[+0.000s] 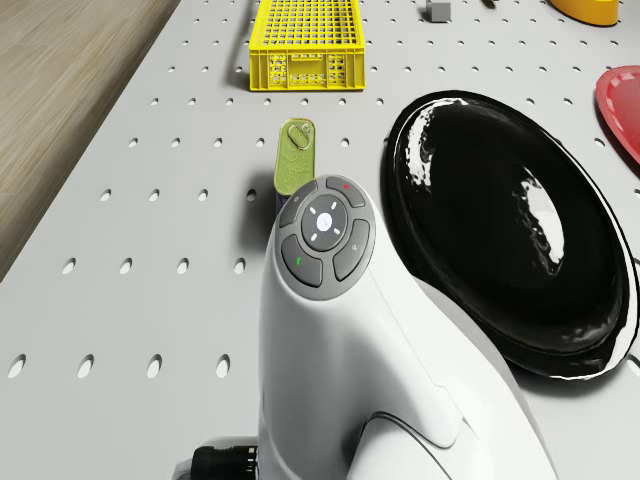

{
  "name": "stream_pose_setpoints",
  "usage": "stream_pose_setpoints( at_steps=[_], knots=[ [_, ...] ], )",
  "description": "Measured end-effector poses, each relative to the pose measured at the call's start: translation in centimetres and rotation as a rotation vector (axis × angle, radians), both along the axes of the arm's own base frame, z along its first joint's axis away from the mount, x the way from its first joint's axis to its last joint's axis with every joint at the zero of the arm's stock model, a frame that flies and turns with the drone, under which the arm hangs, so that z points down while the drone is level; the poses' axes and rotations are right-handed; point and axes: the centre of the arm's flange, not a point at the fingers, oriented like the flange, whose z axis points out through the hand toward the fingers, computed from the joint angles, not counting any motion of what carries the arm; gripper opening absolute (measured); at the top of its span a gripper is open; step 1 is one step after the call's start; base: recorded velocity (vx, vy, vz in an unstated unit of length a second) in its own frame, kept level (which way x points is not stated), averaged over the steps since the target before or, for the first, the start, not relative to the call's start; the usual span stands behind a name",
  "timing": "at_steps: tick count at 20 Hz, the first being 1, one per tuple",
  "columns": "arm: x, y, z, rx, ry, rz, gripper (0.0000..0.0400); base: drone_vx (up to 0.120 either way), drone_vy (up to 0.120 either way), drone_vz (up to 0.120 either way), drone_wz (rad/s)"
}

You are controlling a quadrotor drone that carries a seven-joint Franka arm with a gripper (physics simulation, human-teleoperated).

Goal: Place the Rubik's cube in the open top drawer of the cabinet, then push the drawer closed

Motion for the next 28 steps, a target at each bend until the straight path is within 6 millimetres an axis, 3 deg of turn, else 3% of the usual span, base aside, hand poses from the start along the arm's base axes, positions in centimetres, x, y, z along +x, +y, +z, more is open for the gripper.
stream_pose_setpoints(
  at_steps=[9, 22, 28],
  knots=[
    [0.0, 0.0, -2.4, 0.001, 0.000, 0.000, 0.0323, 0.098, -0.093, 0.120, 0.000],
    [0.0, 0.0, -2.9, 0.002, -0.001, 0.000, 0.0322, 0.120, -0.120, 0.120, 0.000],
    [0.0, 0.0, -2.9, 0.002, -0.001, 0.000, 0.0322, 0.020, -0.120, 0.120, 0.000]
  ],
)
